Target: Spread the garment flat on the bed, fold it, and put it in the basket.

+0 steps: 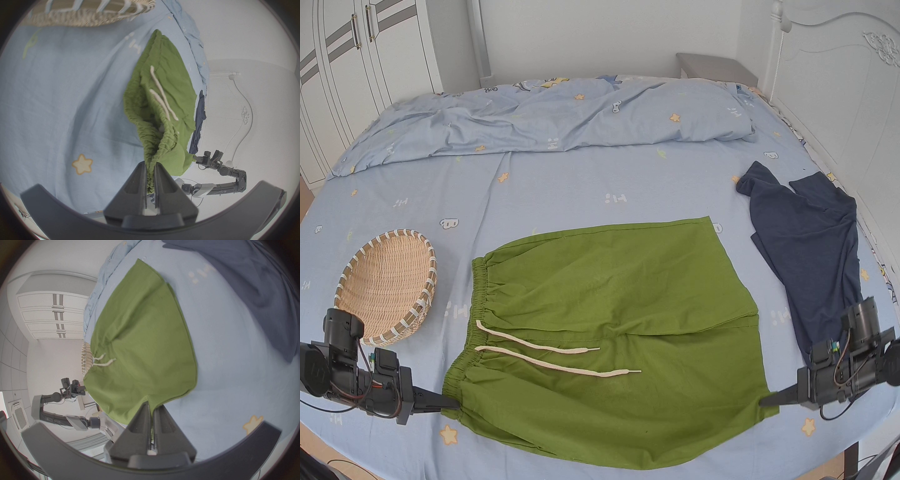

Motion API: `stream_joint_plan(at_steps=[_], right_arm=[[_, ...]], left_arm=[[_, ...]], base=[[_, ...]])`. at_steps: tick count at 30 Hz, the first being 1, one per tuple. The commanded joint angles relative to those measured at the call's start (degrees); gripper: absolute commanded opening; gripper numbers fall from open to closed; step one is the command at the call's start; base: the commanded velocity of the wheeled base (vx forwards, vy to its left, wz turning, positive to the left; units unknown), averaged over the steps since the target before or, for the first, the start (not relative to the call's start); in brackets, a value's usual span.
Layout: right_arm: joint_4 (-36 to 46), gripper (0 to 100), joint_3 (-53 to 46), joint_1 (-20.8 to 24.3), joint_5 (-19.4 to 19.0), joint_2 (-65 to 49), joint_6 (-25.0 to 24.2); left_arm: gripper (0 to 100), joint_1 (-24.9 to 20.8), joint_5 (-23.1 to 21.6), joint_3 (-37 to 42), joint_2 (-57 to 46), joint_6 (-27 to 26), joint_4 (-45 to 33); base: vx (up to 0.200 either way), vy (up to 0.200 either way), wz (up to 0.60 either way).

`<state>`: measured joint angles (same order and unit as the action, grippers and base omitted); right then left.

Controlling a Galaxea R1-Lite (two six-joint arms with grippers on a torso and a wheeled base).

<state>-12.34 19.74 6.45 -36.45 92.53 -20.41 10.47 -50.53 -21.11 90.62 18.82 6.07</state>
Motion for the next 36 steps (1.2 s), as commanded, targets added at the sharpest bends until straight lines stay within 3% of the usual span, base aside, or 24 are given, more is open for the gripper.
stream_joint_plan(at_steps=[1,11,13,14,16,17,30,36], right_arm=[[13.8,0,16.7,-1.3,-0.2,-7.1,-1.2],[25.0,0,35.0,-1.2,-0.2,-6.0,-1.7],[25.2,0,35.5,-1.2,-0.2,-5.8,-1.7],[27.1,0,40.9,-1.2,-0.2,-3.1,-1.7],[27.2,0,41.3,-1.2,-0.2,-3.0,-1.7],[29.8,0,46.4,-1.2,-0.2,-1.0,-1.7],[39.9,0,70.7,-0.4,0.2,10.5,-3.4],[41.1,0,75.2,-0.2,0.4,13.5,-3.4]], left_arm=[[0,-1.4,-0.1,-13.5,-4.6,2.4,-12.8],[0,-1.5,-0.4,-26.3,0.1,2.7,-21.3],[0,-1.5,-0.4,-26.7,0.3,2.7,-21.4],[0,-1.6,-0.4,-29.8,3.6,3.2,-21.3],[0,-1.6,-0.4,-30.0,3.8,3.2,-21.3],[0,-1.6,-0.4,-33.1,7.1,3.8,-21.1],[0,-1.5,-0.4,-49.3,19.4,7.9,-21.5],[0,-1.5,-0.4,-53.3,22.1,8.2,-21.3]], base=[[0.000,0.000,0.00],[0.000,0.000,0.00],[0.000,0.000,0.00],[0.000,0.000,0.00],[0.000,0.000,0.00],[0.000,0.000,0.00],[0.000,0.000,0.00],[0.000,0.000,0.00]])
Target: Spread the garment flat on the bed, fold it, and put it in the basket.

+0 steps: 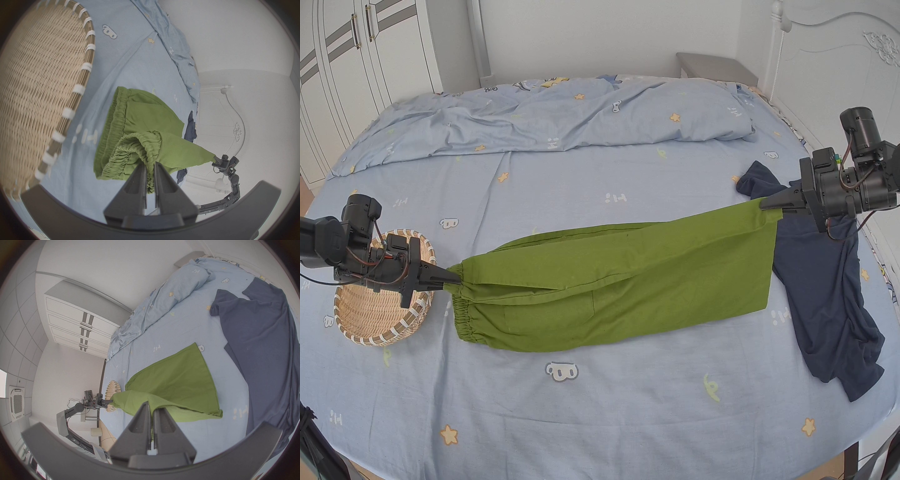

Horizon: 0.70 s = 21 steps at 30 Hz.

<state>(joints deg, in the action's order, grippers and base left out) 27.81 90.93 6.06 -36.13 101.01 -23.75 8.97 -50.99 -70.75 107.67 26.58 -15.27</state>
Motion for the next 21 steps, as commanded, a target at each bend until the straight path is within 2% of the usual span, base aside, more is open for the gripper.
stream_joint_plan(at_steps=[1,7,14,19,21], right_arm=[[0.9,0,5.3,0.2,0.2,6.2,-0.2],[2.1,0,7.4,0.2,0.3,7.5,-0.5],[2.7,0,5.8,1.1,-0.4,3.8,0.1],[-2.5,0,-1.4,1.6,-2.1,-0.5,4.7],[-5.4,0,-3.7,1.6,-2.5,-1.5,4.7]], left_arm=[[0,0.0,0.1,-6.0,6.3,0.5,-0.2],[0,0.7,0.1,-9.4,7.2,1.6,-0.3],[0,0.1,0.1,-8.2,6.6,1.5,-0.4],[0,0.2,0.0,-6.2,3.7,1.4,-0.4],[0,0.2,-0.1,-5.4,2.6,1.4,-0.4]], base=[[0.000,0.000,0.00],[0.000,0.000,0.00],[0.000,0.000,0.00],[0.000,0.000,0.00],[0.000,0.000,0.00]])
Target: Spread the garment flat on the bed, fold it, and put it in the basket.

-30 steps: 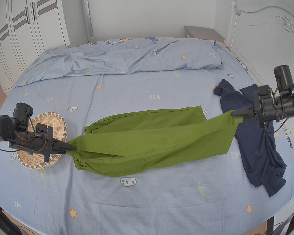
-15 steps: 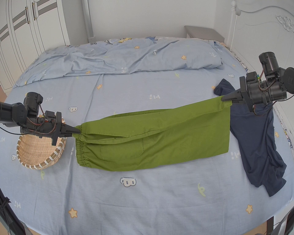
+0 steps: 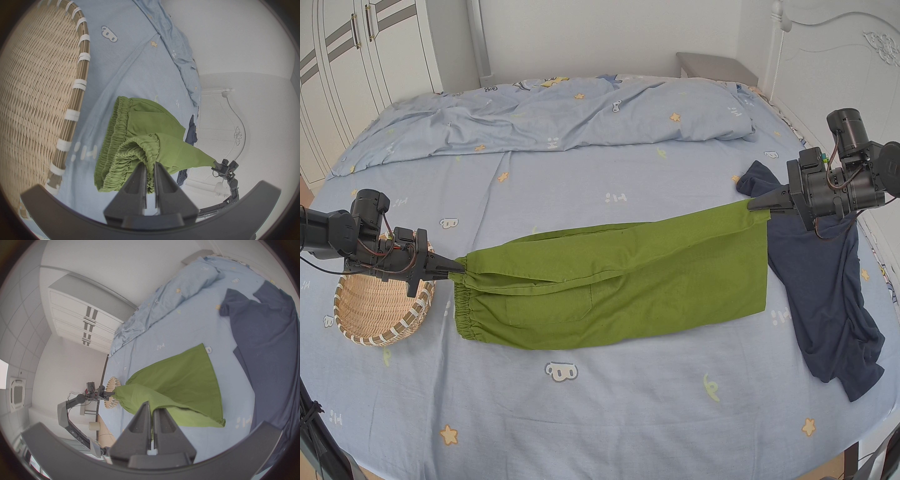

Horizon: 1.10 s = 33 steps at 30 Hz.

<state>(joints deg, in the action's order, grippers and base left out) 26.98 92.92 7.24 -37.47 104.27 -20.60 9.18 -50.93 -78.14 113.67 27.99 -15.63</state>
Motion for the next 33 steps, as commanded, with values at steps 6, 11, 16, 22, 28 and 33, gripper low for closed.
stream_joint_plan(at_steps=[6,11,16,22,28,33], right_arm=[[-6.5,0,-7.2,0.6,-1.1,-5.9,-0.6],[-6.3,0,-7.4,0.8,-0.9,-8.1,-3.9],[-6.5,0,-10.9,2.3,-0.9,-12.4,-4.5],[-6.9,0,-11.4,2.3,-0.8,-12.8,-4.5],[-6.1,0,-13.0,3.0,-0.9,-13.2,-4.6],[-6.2,0,-15.7,4.3,-0.8,-15.1,-4.9]], left_arm=[[0,-0.5,-0.1,3.4,-7.2,0.1,0.0],[0,-1.2,-0.1,4.0,-8.6,0.1,0.1],[0,-1.1,-0.1,4.0,-8.5,0.1,0.1],[0,-1.1,-0.1,3.9,-8.5,0.1,0.1],[0,-1.1,-0.1,3.9,-8.1,0.0,0.2],[0,-1.1,-0.1,3.8,-8.0,0.0,0.2]], base=[[0.000,0.000,0.00],[0.000,0.000,0.00],[0.000,0.000,0.00],[0.000,0.000,0.00],[0.000,0.000,0.00],[0.000,0.000,0.00]])
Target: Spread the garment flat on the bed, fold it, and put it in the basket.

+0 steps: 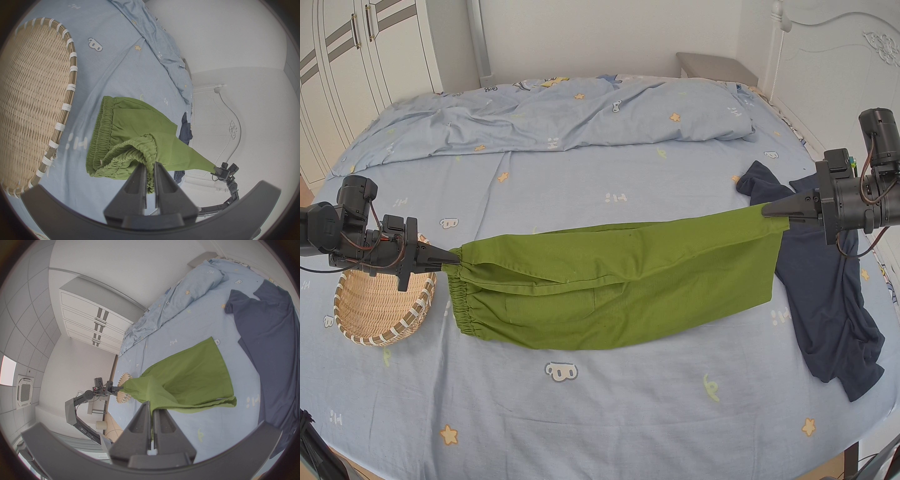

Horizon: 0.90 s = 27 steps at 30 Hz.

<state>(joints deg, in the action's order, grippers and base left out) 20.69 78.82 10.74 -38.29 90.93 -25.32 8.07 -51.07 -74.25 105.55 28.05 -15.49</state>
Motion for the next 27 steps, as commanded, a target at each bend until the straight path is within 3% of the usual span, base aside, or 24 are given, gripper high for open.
stream_joint_plan(at_steps=[1,15,17,27], right_arm=[[0.1,0,-2.4,0.9,0.0,-2.3,-0.6],[-4.2,0,-9.8,0.8,-0.6,-7.1,1.1],[-7.8,0,-11.0,0.8,-0.5,-7.1,0.5],[-9.3,0,-12.3,0.2,-0.6,-6.1,-1.0]], left_arm=[[0,0.0,0.0,0.0,0.2,0.0,0.0],[0,0.5,0.0,-0.2,0.2,0.0,0.0],[0,0.5,0.0,-0.2,0.2,0.0,0.0],[0,0.2,0.0,0.0,0.2,0.0,0.0]], base=[[0.000,0.000,0.00],[0.000,0.000,0.00],[0.000,0.000,0.00],[0.000,0.000,0.00]])
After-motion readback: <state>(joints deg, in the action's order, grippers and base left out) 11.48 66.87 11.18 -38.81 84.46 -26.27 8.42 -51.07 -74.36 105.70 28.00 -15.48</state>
